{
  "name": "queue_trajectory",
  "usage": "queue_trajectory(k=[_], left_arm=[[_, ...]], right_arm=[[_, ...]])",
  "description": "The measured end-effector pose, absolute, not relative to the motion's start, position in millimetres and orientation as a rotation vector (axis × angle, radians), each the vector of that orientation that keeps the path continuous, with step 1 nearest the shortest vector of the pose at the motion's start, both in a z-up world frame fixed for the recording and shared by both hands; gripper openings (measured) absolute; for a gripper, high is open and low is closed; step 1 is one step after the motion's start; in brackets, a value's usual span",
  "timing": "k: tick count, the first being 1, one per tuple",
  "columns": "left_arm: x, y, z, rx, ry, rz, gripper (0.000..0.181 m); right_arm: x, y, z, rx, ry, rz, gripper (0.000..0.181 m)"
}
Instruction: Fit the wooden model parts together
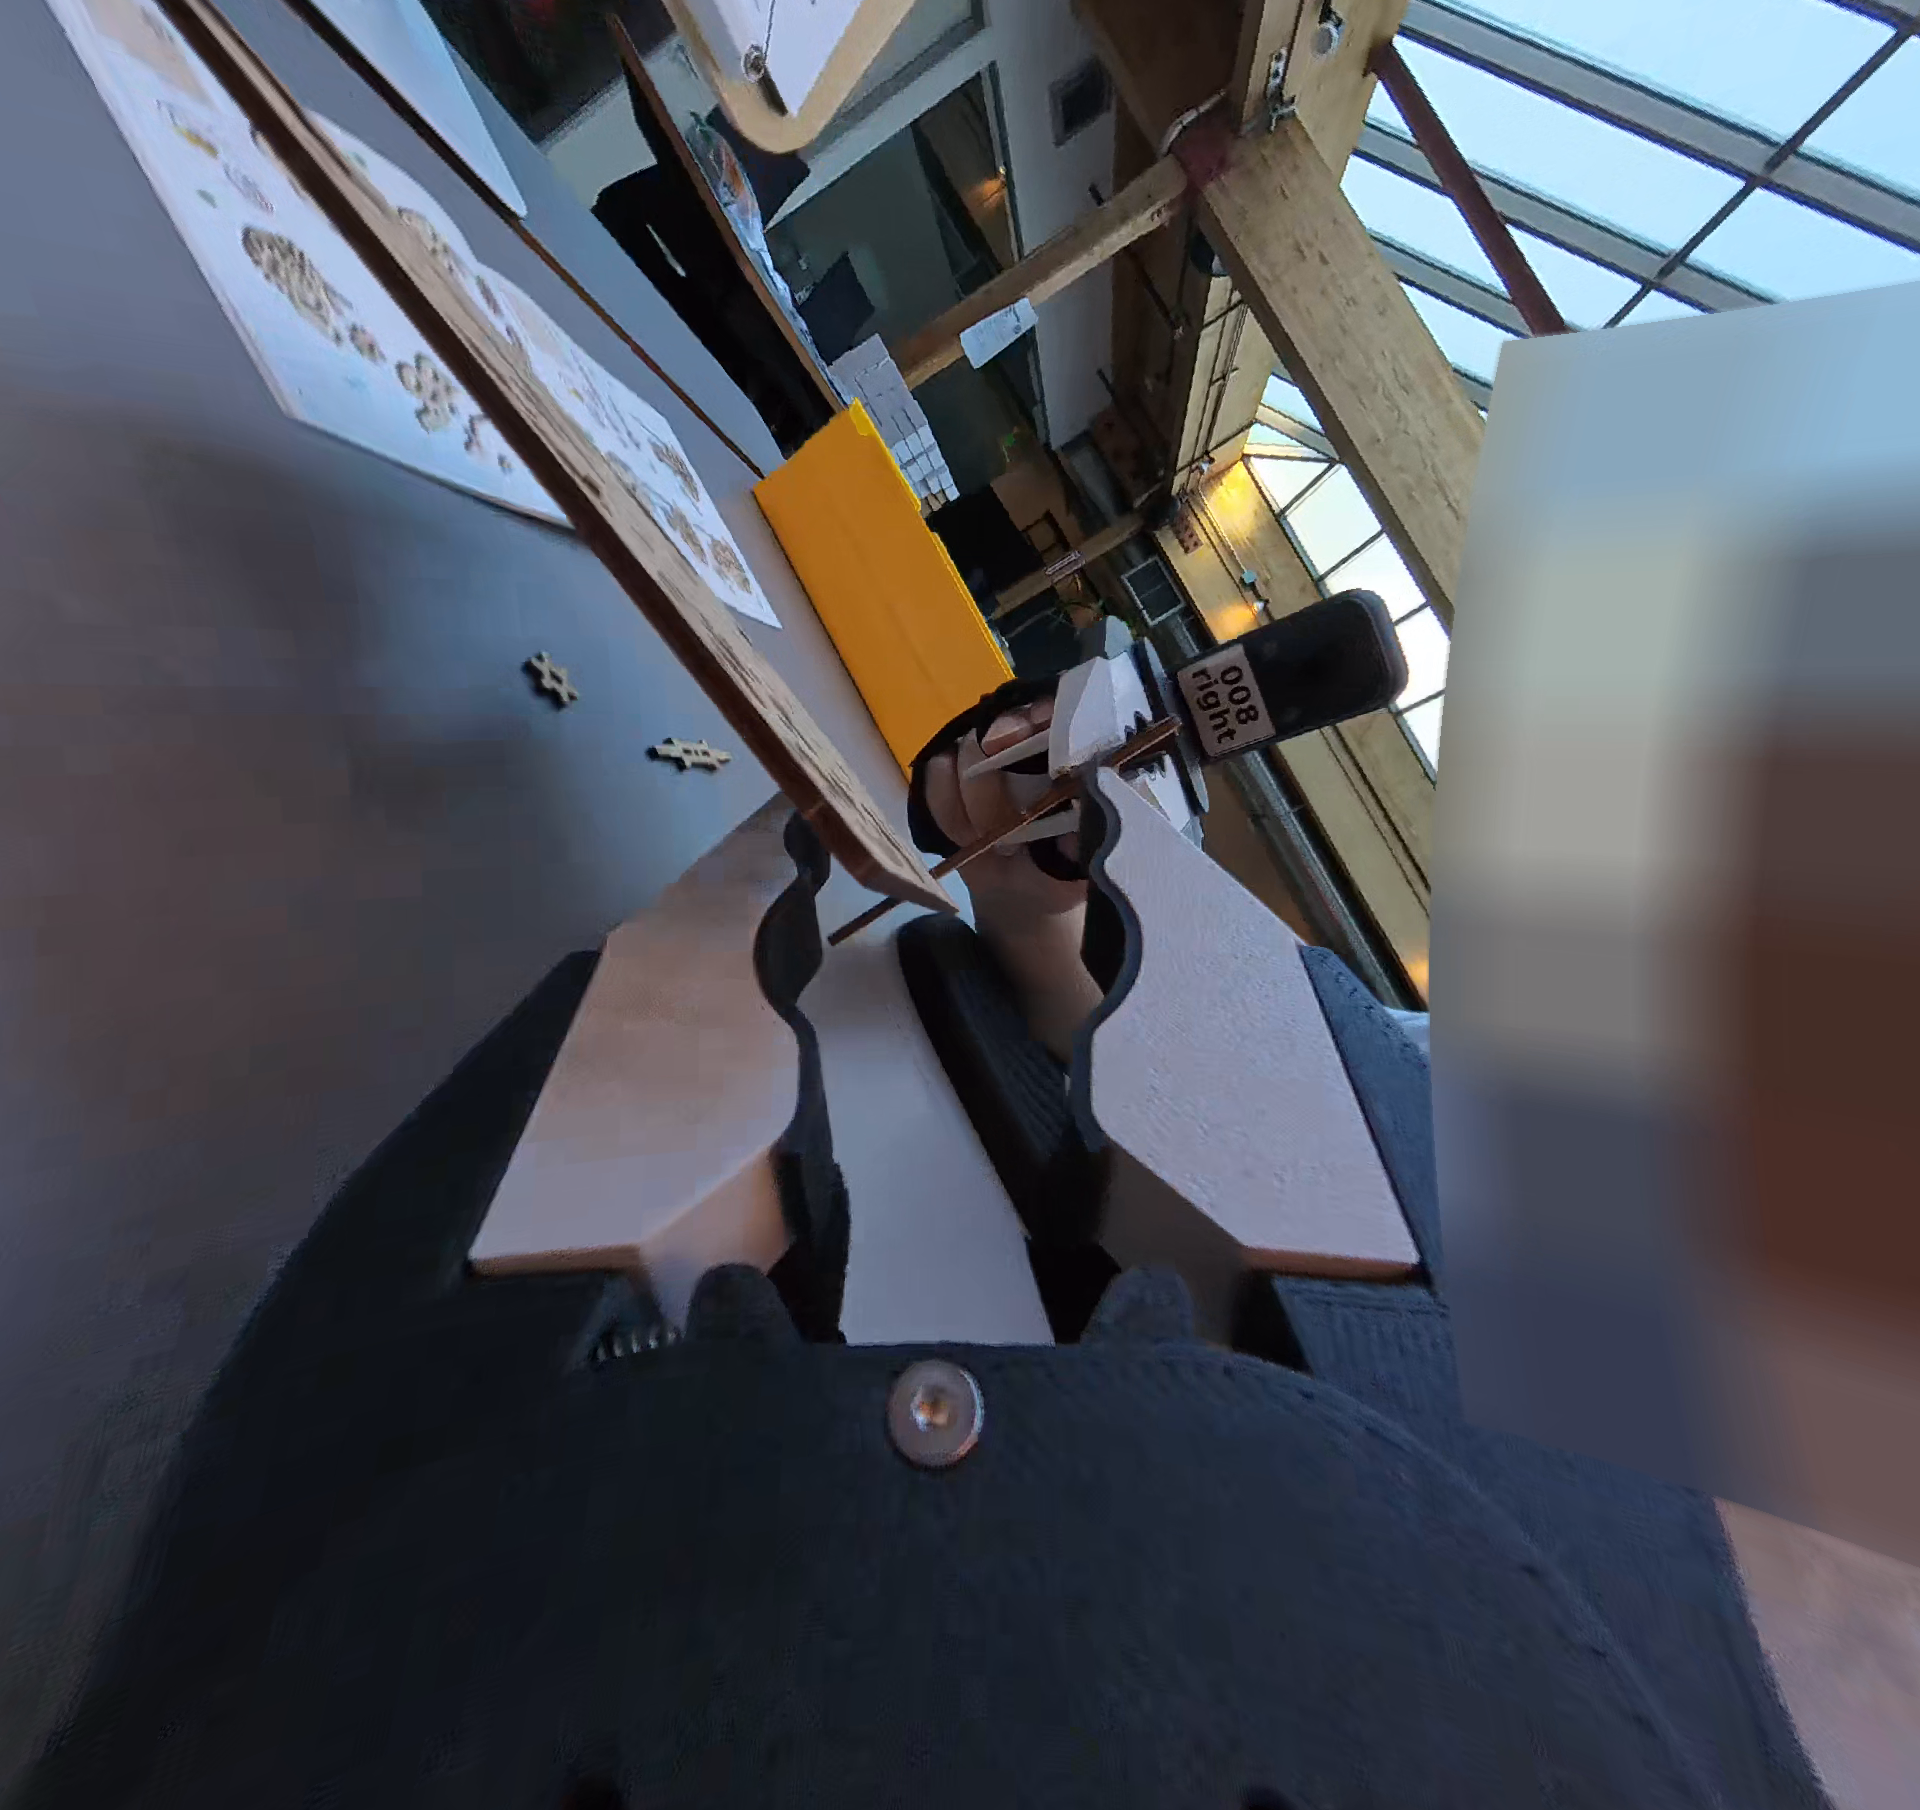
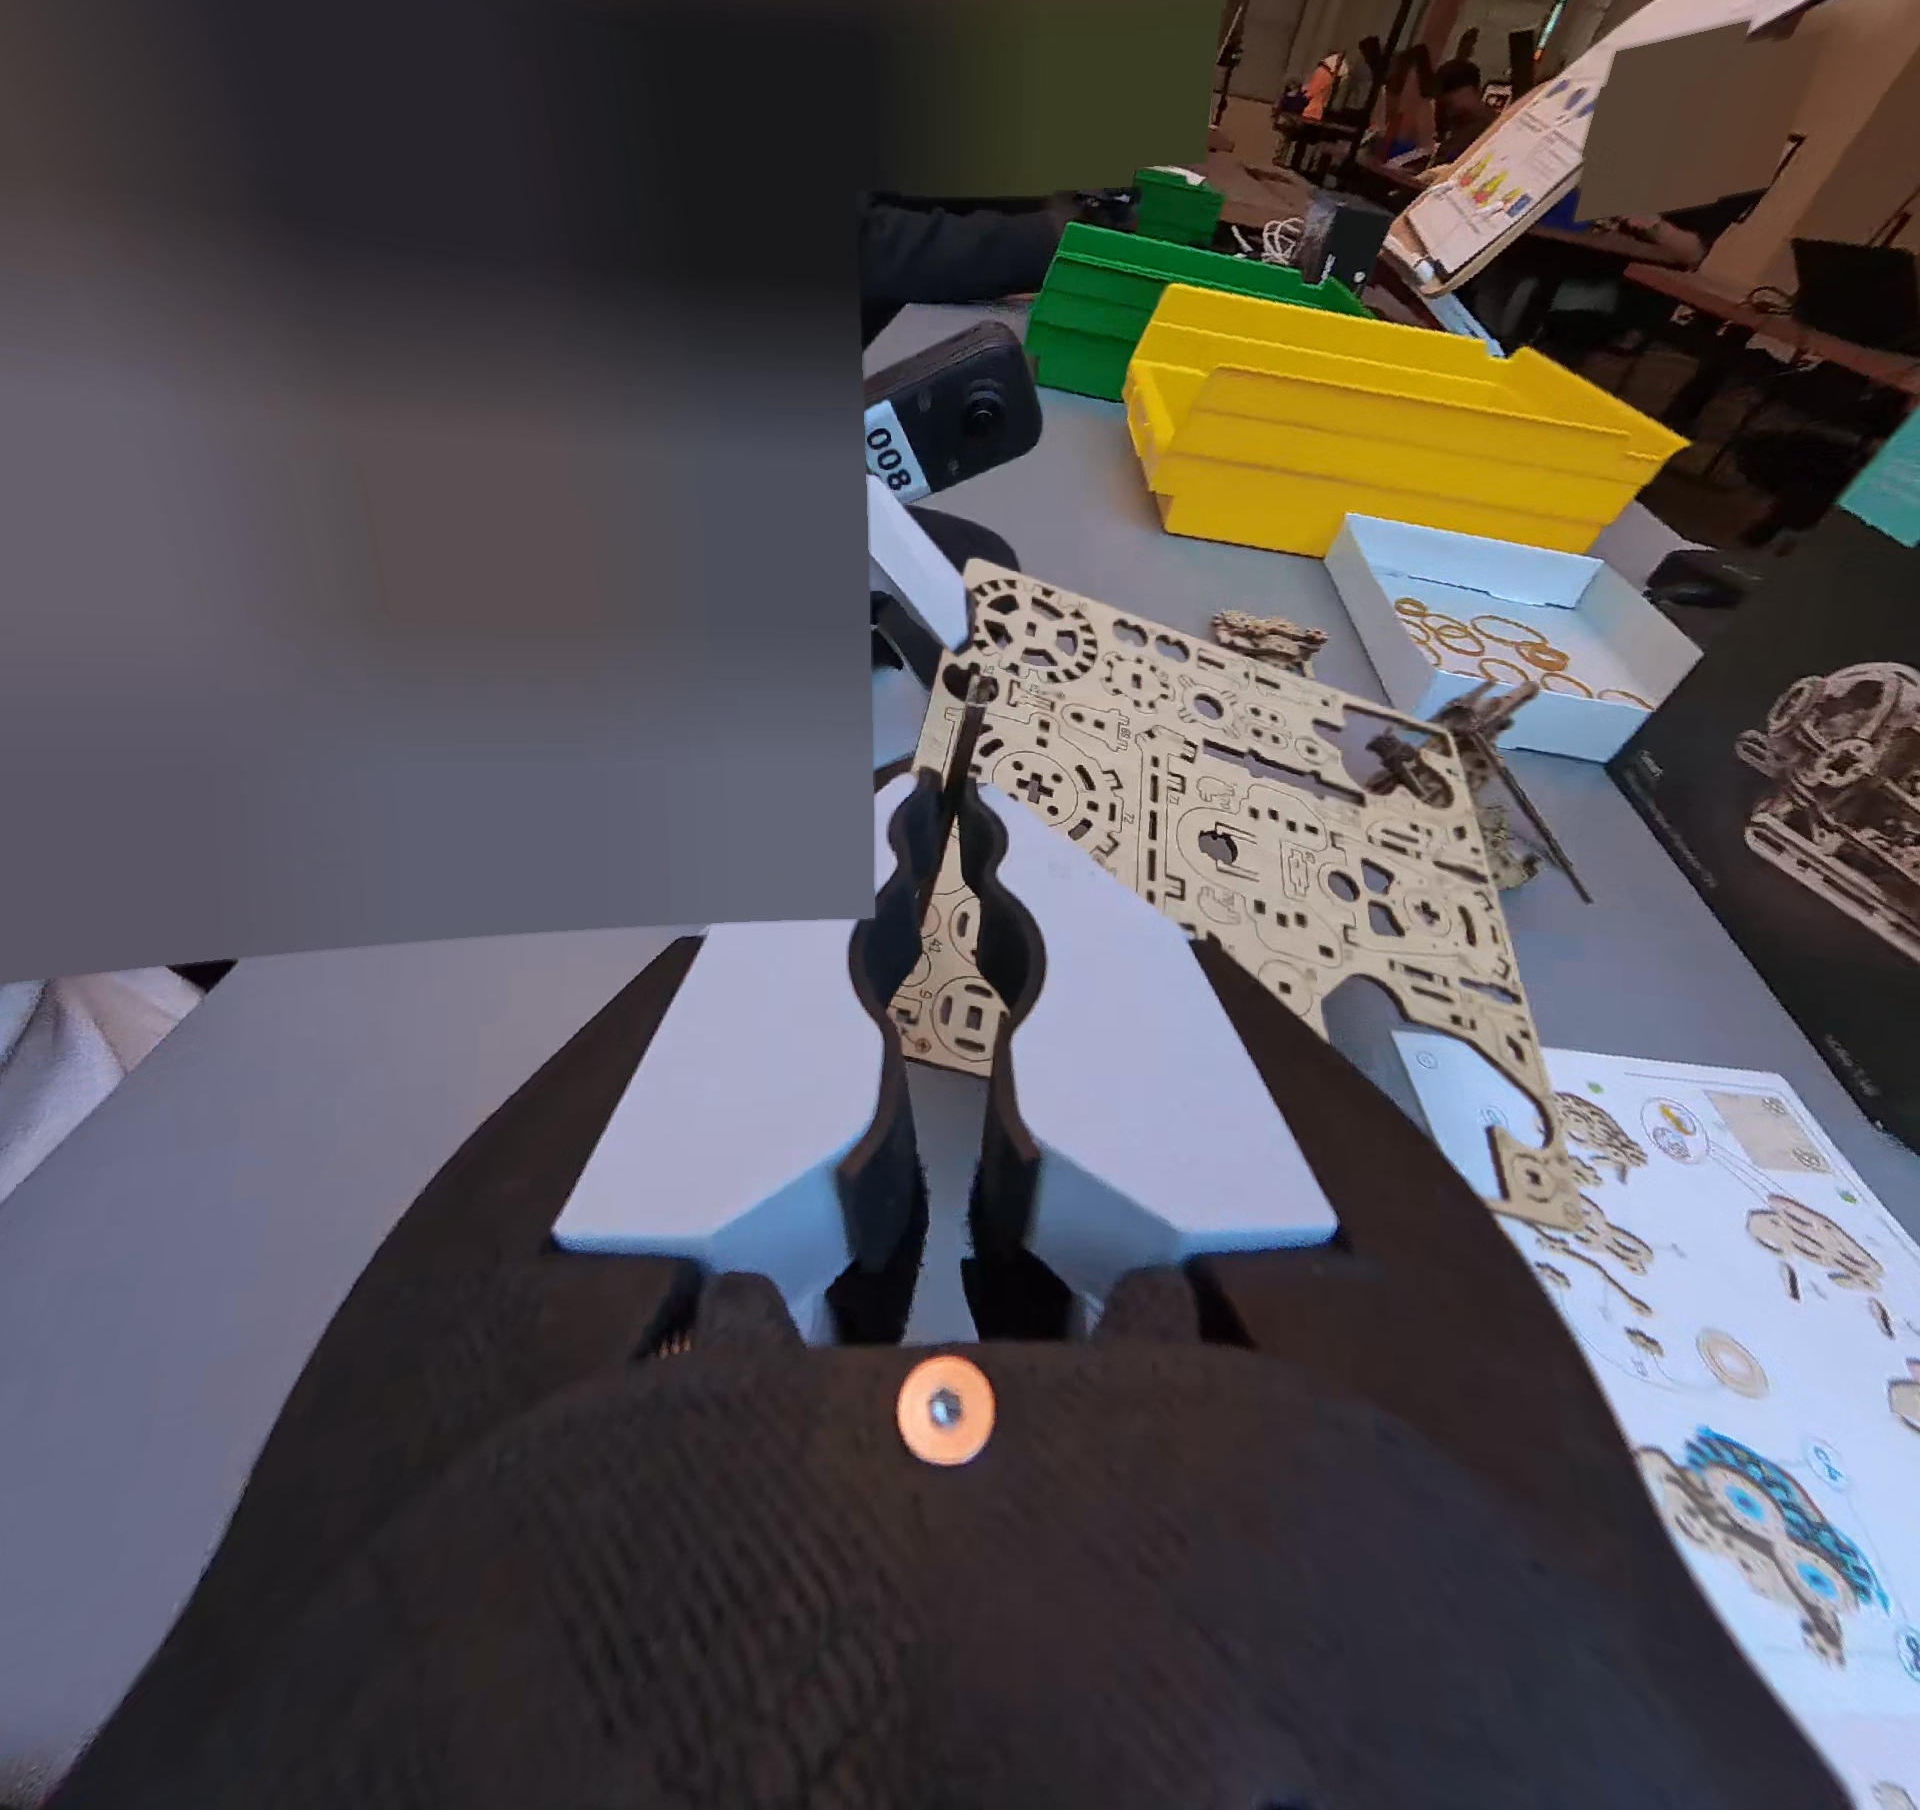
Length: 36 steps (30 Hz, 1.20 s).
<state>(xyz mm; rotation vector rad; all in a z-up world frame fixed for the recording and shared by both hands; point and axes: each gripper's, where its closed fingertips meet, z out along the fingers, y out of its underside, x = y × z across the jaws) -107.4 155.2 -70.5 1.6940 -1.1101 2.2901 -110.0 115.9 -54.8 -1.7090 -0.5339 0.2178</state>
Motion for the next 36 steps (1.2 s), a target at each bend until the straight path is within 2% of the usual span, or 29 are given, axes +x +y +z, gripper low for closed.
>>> queue_trajectory(k=[8, 9, 11, 25, 28, 36], left_arm=[[-124, 116, -97, 1.776, -1.134, 2.186, 0.026], [-123, 118, -102, 1.813, -1.131, 2.175, 0.006], [-123, 120, -101, 1.800, -1.116, 2.202, 0.003], [-113, 121, -112, 1.923, -1.153, 2.160, 0.001], [-113, 125, -119, 1.992, -1.155, 2.116, 0.000], [-114, 124, -116, 1.957, -1.148, 2.140, 0.000]], right_arm=[[-143, 120, -62, -1.741, -0.625, 0.216, 0.001], [-144, 118, -60, -1.727, -0.617, 0.231, 0.001], [-141, 117, -61, -1.742, -0.589, 0.248, 0.000], [-135, 116, -69, -1.762, -0.607, 0.171, 0.001], [-138, 107, -38, -1.584, -0.635, 0.123, 0.000], [-136, 106, -41, -1.638, -0.596, 0.226, 0.001]])
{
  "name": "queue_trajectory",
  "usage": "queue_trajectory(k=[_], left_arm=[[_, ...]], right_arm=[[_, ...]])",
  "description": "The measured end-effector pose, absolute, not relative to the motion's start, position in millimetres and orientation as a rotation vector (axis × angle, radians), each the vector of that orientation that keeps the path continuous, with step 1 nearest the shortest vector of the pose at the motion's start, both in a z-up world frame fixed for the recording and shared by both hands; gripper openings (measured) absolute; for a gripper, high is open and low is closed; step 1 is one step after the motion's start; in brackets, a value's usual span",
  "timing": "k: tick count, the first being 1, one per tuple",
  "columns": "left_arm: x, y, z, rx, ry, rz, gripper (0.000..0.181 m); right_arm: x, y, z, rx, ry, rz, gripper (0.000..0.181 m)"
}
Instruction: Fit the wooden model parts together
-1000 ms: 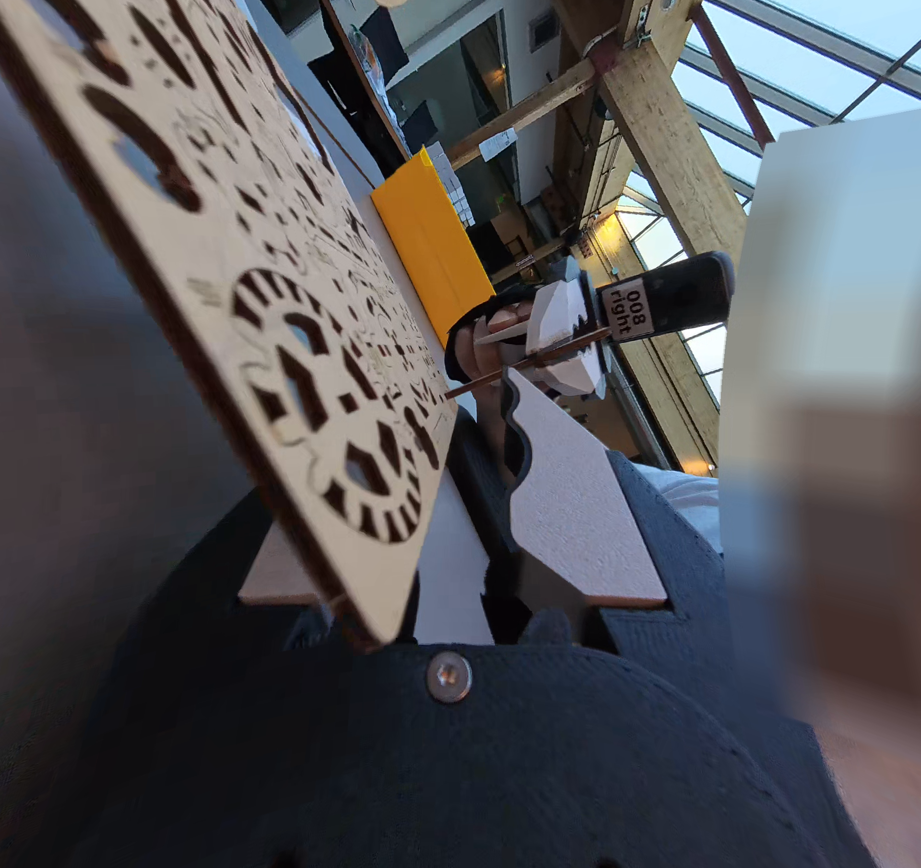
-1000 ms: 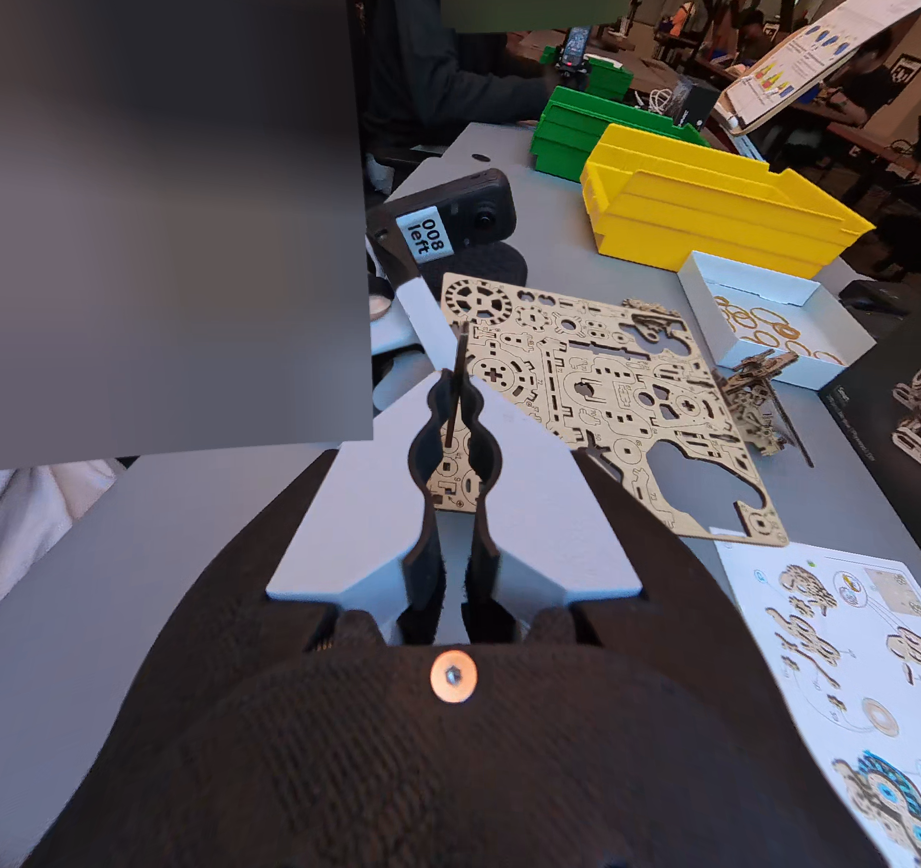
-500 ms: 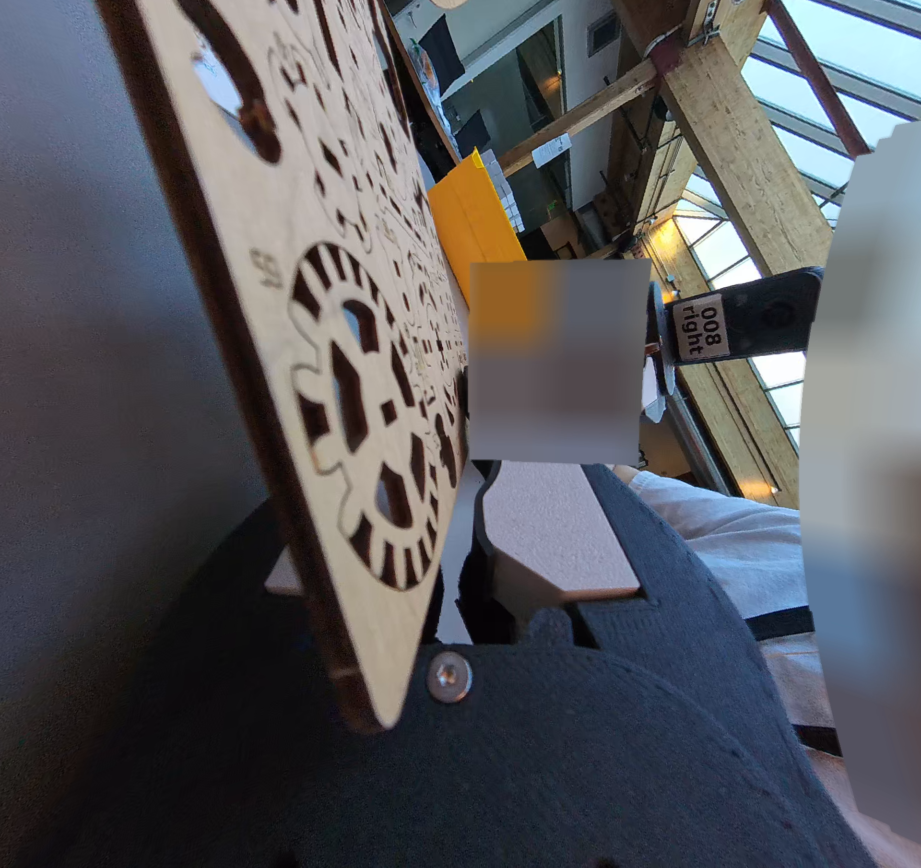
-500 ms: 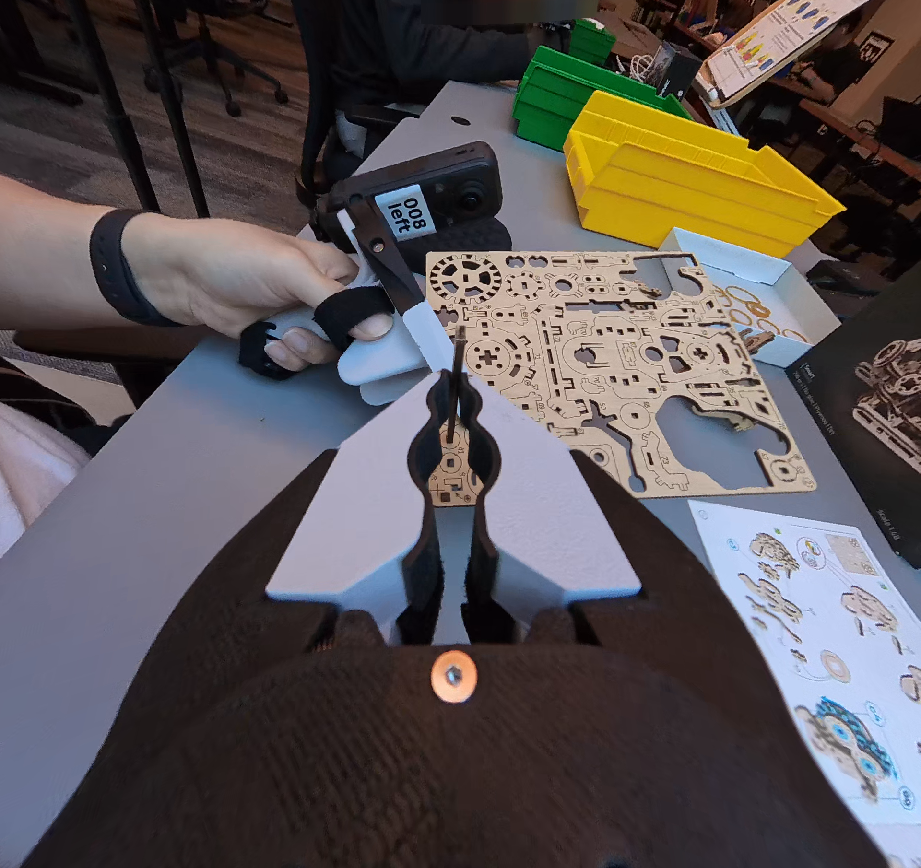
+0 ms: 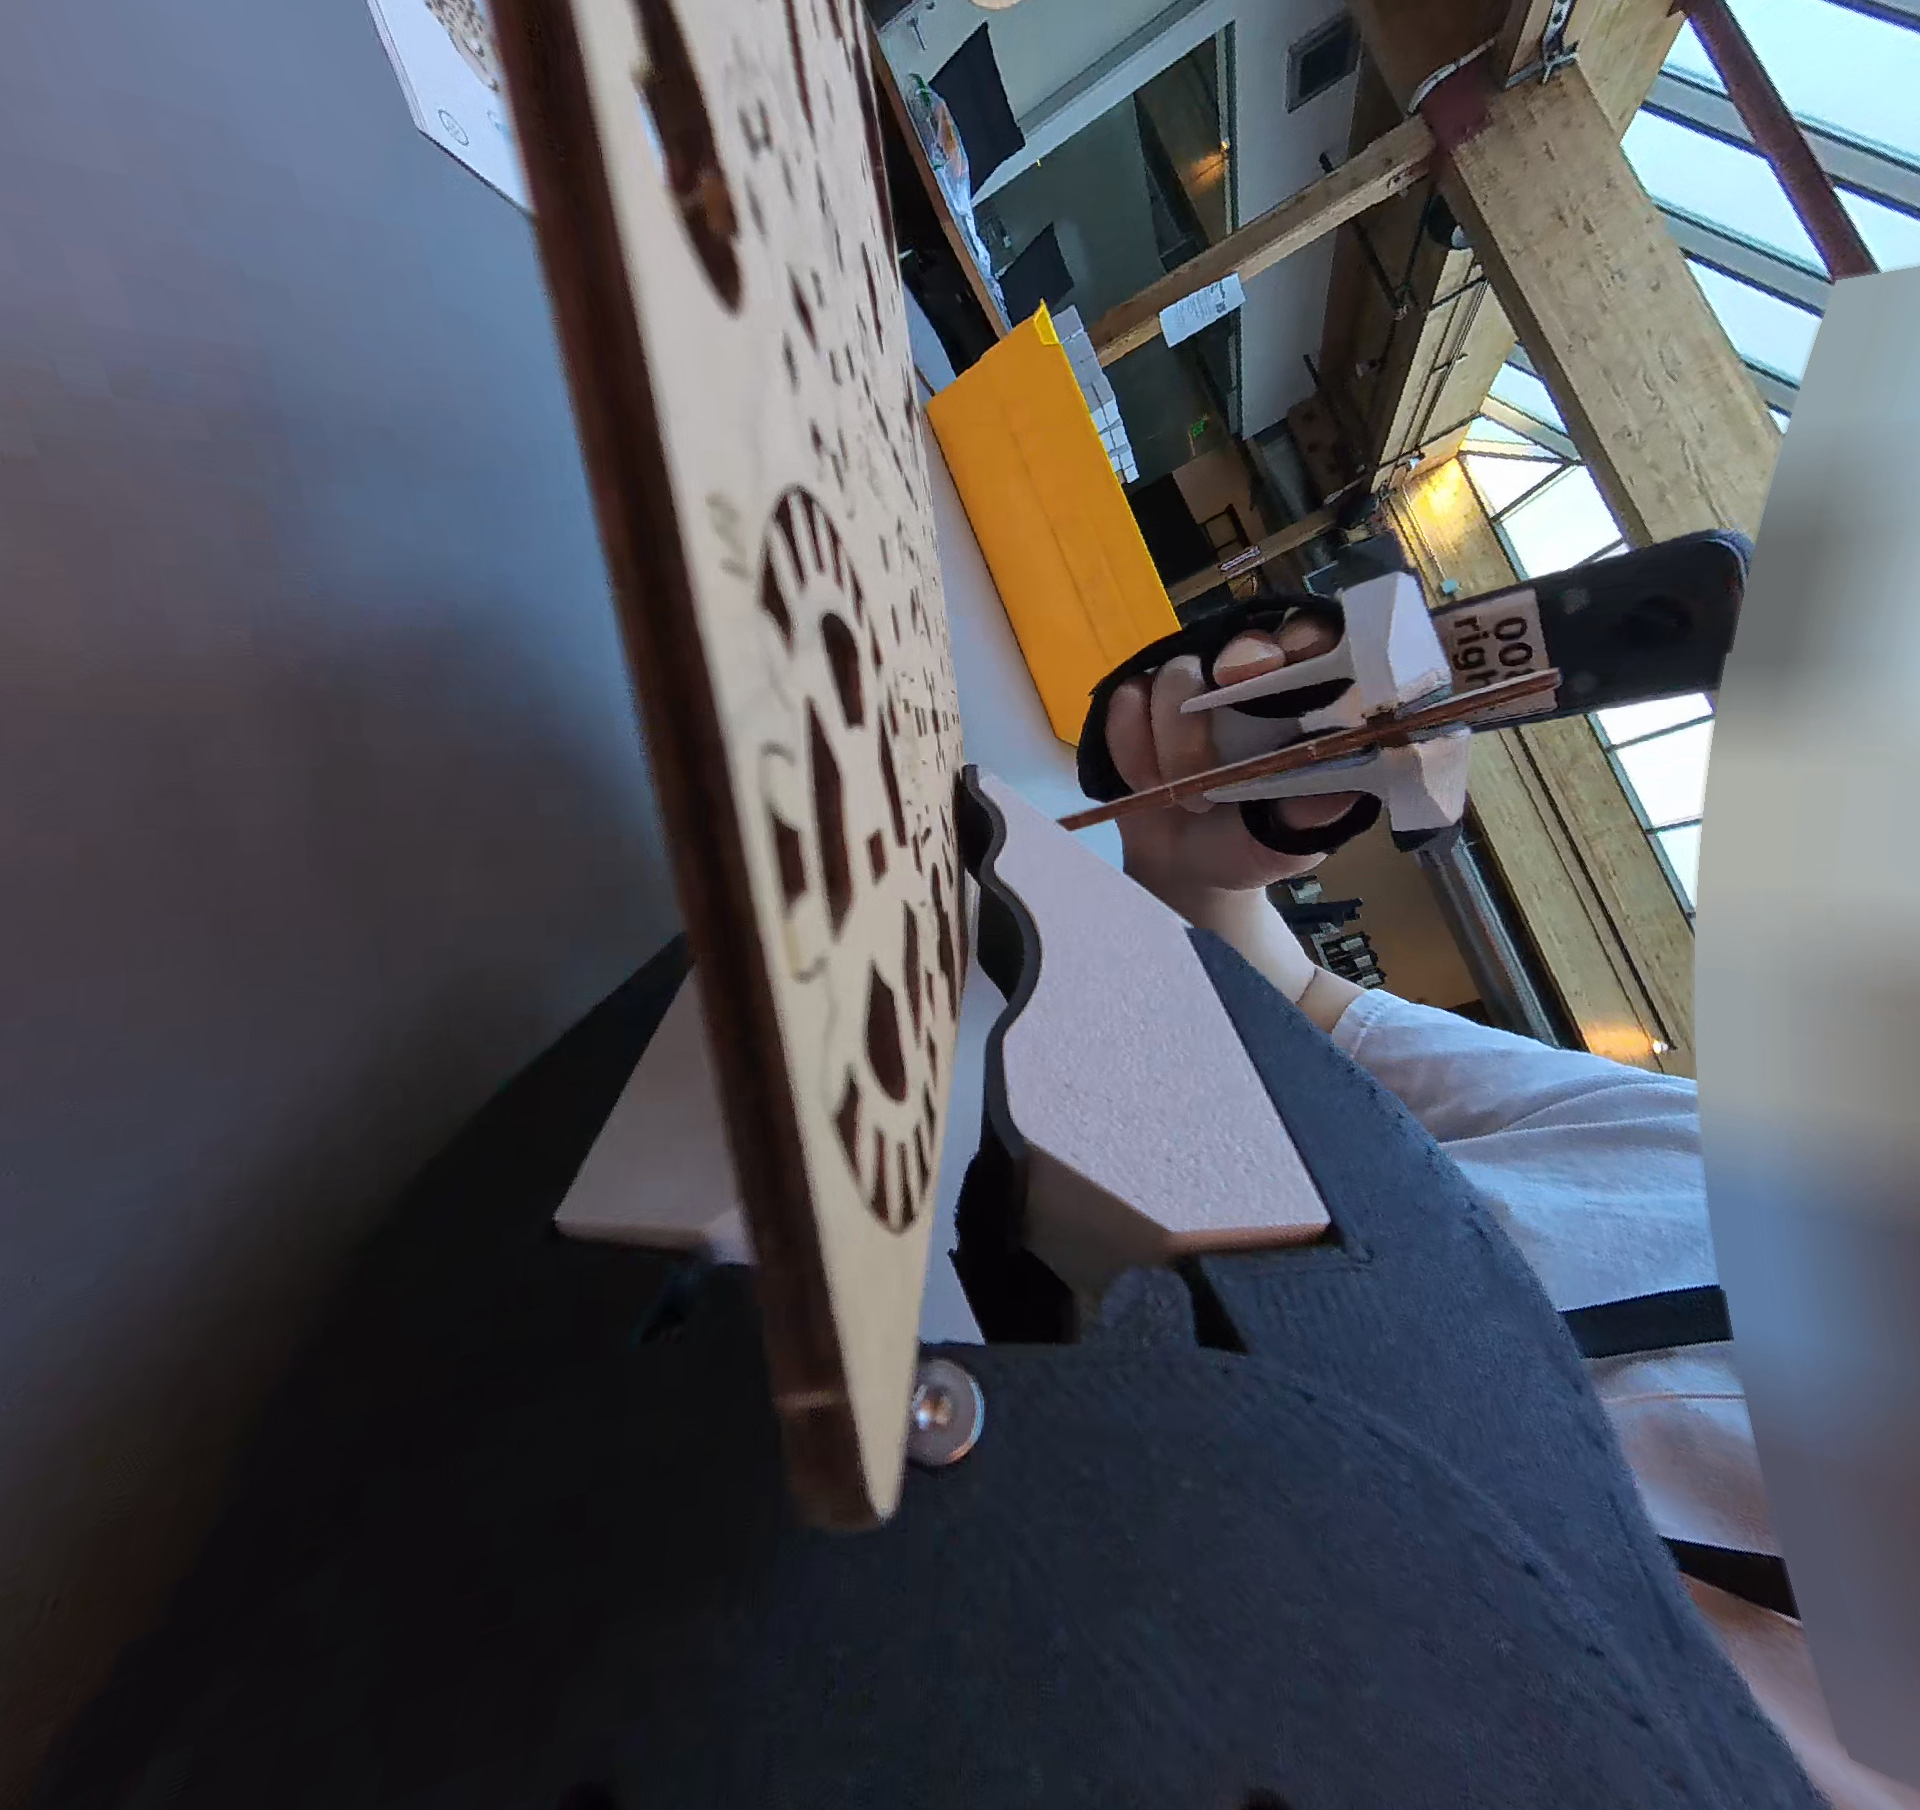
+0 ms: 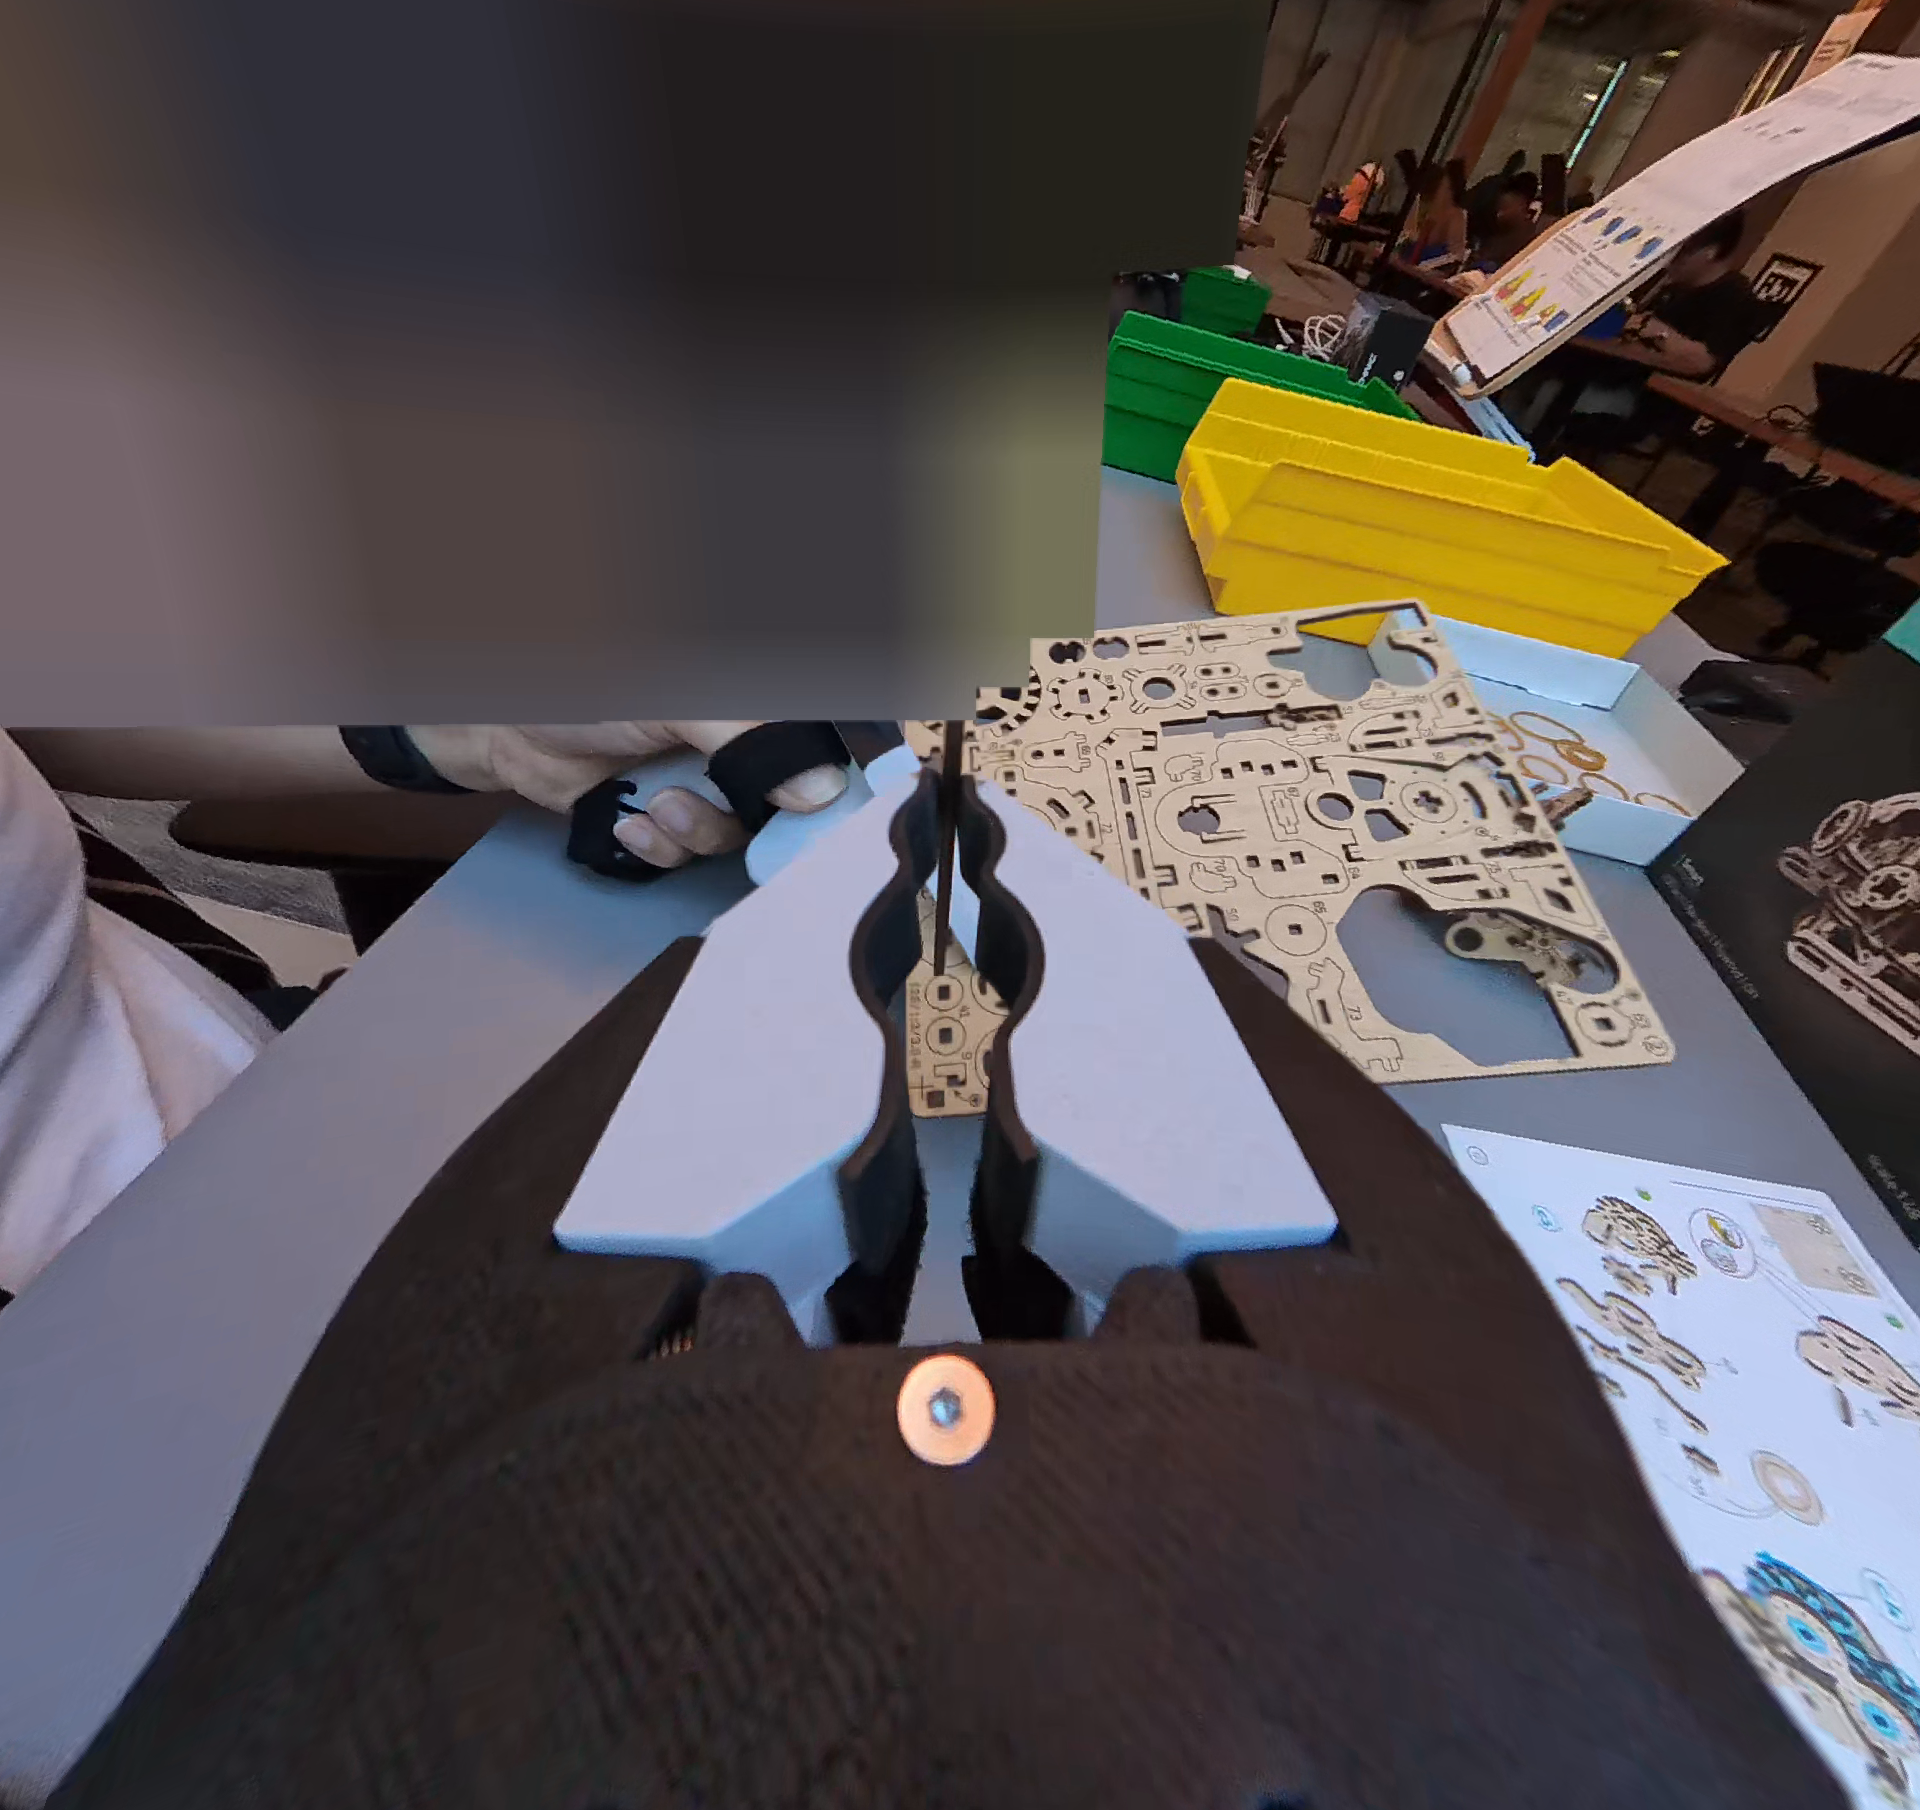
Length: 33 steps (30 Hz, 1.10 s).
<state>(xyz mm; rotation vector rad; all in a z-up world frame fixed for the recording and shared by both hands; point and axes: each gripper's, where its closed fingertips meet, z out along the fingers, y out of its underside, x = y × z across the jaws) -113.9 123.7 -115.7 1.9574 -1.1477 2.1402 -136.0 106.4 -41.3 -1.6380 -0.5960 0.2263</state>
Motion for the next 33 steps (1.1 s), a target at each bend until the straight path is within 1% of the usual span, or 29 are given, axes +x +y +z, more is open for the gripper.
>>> queue_trajectory(k=[3, 25, 29, 33], left_arm=[[-114, 123, -116, 1.953, -1.146, 2.136, 0.000], [-114, 125, -114, 1.923, -1.081, 2.150, 0.000], [-113, 122, -118, 1.943, -1.070, 2.117, 0.000], [-113, 119, -111, 1.910, -1.084, 2.170, 0.000]], right_arm=[[-137, 108, -49, -1.657, -0.615, 0.199, 0.001], [-137, 109, -49, -1.681, -0.679, 0.166, 0.001], [-142, 115, -75, -1.757, -0.707, 0.188, 0.002], [-136, 114, -68, -1.753, -0.678, 0.232, 0.001]])
